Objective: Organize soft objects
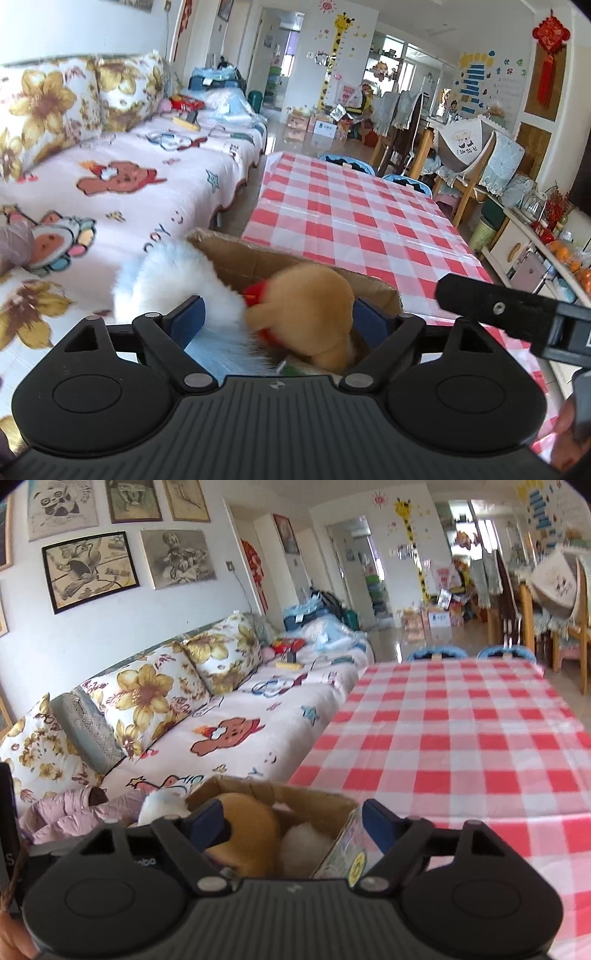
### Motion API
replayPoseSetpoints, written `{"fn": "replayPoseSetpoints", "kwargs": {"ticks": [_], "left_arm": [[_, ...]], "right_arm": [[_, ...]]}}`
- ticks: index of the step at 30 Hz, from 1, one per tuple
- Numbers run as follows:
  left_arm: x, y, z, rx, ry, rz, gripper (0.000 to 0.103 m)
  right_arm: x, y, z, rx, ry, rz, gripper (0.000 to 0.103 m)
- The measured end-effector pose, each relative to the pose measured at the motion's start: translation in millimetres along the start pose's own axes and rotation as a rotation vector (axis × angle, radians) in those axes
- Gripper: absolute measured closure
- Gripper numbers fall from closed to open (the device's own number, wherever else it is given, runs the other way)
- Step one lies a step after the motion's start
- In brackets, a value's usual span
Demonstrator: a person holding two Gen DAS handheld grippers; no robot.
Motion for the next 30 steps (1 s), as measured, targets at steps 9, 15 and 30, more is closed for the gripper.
{"fn": "replayPoseSetpoints", "kwargs": {"ticks": [9,15,30], "left_arm": [[-32.8,-2.6,-0.4,0.019,0.052,-0.031,0.000],[-47.9,1.2,11.9,0.088,0.059,-0.063,0.000],[-71.7,20.3,43.1,0.182,0.037,-0.066,0.000]], "right_arm": [[-26.4,-7.9,-3.0,-0.148,0.118,0.123,0.003],[-34.9,-6.3,9.4,-0.169,0.109,0.140,0.003],[-62.8,-8.1,51.2,-0.147,0.007,0.163,0.003]]}}
Point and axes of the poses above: each gripper's, at about its wrist camera, not at the fingertips, and x roughly the way its jaws point, y to its right, z to its underside, the point moved 7 cm from there along x, roughly the way its jaws point, and after that the axes turned 5 degrees about z, right-handed, at the moved point
